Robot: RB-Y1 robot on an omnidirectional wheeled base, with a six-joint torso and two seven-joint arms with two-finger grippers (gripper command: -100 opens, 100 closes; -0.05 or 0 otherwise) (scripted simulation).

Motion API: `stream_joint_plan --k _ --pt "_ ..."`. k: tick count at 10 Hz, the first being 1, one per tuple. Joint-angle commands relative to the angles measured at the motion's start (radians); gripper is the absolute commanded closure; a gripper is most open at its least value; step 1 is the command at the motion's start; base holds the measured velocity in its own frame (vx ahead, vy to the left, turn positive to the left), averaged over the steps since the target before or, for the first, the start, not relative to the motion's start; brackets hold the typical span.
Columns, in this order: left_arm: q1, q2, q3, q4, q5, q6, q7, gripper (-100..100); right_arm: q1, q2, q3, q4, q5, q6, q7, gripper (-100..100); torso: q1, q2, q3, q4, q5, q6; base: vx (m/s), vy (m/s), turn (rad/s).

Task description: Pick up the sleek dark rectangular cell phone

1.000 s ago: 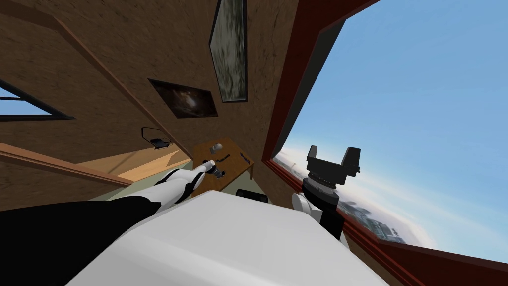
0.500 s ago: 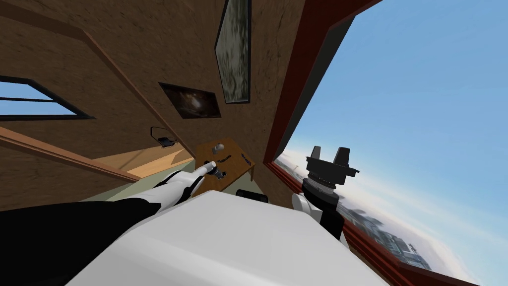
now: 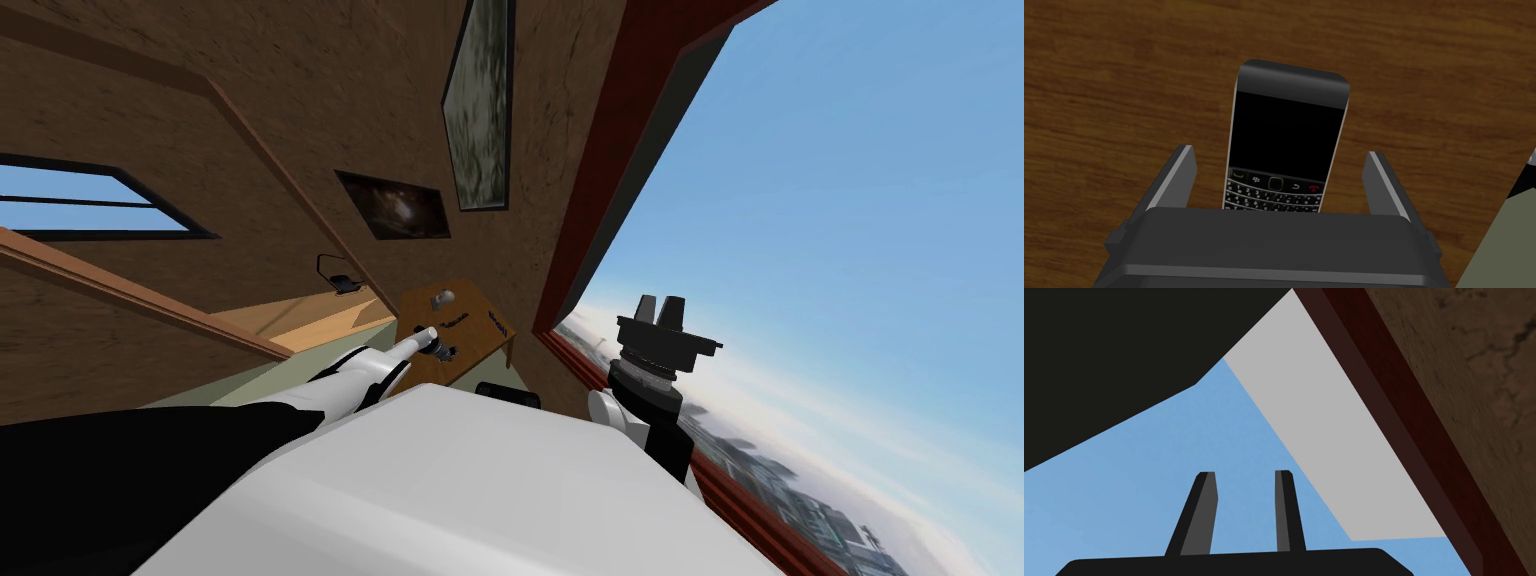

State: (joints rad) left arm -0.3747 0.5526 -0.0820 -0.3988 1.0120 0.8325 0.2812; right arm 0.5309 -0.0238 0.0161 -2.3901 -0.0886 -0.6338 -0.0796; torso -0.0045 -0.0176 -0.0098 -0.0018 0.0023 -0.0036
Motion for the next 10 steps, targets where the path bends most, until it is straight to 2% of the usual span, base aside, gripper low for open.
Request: stream_joint_plan --k 1,5,6,7,8,9,10 --pt "0.000 0.000 0.000 0.000 0.000 0.000 0.000 100 0.000 0.000 0.000 0.000 0.000 0.000 0.000 0 0.000 0.000 0.000 0.000 0.000 0.000 0.000 0.000 0.000" --pt "0.000 0.000 0.000 0.000 0.000 0.001 0.000 100 0.000 0.000 0.000 0.000 0.000 0.000 0.000 0 0.001 0.000 0.000 0.000 0.000 0.000 0.000 0.000 0.000" --pt "0.000 0.000 0.000 0.000 0.000 0.001 0.000 0 0.000 0.000 0.000 0.000 0.000 0.000 0.000 0 0.001 0.000 0.000 0.000 0.000 0.000 0.000 0.000 0.000" --pt "-0.014 0.003 0.042 0.017 -0.034 0.006 0.002 100 0.000 0.000 0.000 0.000 0.000 0.000 0.000 0 0.001 0.000 0.000 0.000 0.001 0.000 -0.043 0.006 -0.156" --pt "-0.025 0.005 0.072 0.034 -0.054 0.010 -0.002 100 0.000 0.000 0.000 0.000 0.000 0.000 0.000 0 0.001 0.002 0.001 0.001 0.000 0.001 -0.076 0.015 -0.176" --pt "-0.025 0.005 0.072 0.034 -0.054 0.010 -0.002 100 0.000 0.000 0.000 0.000 0.000 0.000 0.000 0 0.002 0.004 0.003 0.001 0.000 0.001 -0.058 0.021 -0.033" --pt "-0.036 0.007 0.102 0.050 -0.075 0.013 -0.005 100 0.000 0.000 0.000 0.000 0.000 0.000 0.000 0 0.002 0.004 0.003 0.001 0.000 -0.001 -0.053 0.010 -0.066"
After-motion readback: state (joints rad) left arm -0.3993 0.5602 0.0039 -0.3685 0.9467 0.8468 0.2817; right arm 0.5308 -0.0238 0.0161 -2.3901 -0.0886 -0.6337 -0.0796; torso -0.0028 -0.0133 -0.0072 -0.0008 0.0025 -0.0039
